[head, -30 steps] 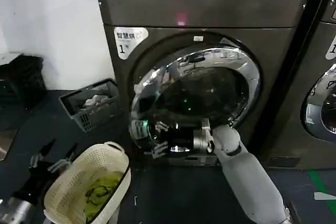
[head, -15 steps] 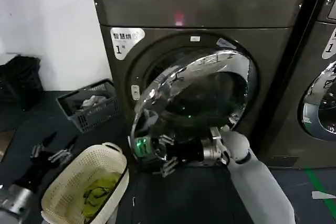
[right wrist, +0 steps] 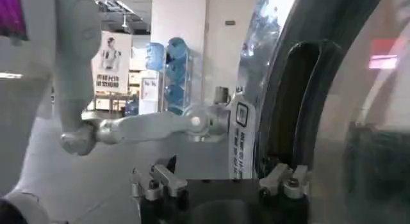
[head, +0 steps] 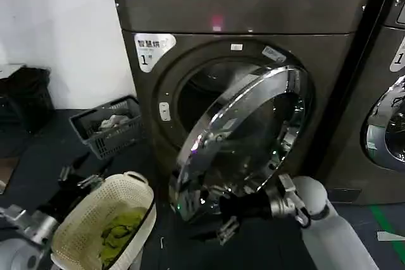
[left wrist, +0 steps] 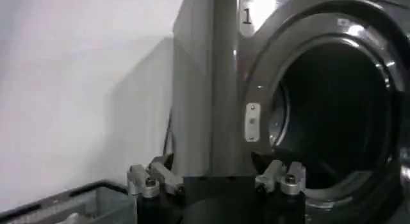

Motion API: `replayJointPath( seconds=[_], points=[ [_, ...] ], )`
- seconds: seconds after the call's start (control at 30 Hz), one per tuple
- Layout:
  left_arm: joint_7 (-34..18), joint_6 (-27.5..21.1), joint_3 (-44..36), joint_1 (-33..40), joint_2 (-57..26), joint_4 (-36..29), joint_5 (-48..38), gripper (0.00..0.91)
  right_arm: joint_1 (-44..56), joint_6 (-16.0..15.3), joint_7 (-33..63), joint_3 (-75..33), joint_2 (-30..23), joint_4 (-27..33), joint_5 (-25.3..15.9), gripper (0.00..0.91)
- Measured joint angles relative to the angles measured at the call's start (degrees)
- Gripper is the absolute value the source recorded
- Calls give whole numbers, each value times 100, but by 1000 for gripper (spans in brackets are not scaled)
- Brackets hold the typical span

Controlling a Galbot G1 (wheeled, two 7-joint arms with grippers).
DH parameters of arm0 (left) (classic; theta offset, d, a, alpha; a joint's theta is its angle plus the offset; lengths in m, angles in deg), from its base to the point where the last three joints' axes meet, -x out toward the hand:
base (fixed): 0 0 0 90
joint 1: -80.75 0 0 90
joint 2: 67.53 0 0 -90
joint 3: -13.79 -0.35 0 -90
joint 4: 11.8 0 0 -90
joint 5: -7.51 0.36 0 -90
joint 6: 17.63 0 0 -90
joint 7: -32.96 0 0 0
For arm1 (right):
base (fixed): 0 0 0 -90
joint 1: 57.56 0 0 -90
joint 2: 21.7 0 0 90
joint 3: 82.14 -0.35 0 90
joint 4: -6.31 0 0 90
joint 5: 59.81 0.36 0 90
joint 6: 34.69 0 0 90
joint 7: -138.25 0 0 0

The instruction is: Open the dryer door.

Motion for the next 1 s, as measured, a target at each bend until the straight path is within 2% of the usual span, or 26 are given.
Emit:
replayJointPath(
  seconds=[0.23, 0.63, 1.0],
  points=[
    [259, 101, -474, 292, -213, 11, -382, 907, 558, 144, -11, -714, 194, -197, 74, 907],
    [456, 80, -1510, 761, -666, -268, -609, 907, 1241, 335, 24, -1911, 181, -30, 146, 907],
    [558, 131, -2571, 1179, -999, -315, -763, 907, 1555, 380, 416, -3685, 11, 254, 2, 907]
  ],
)
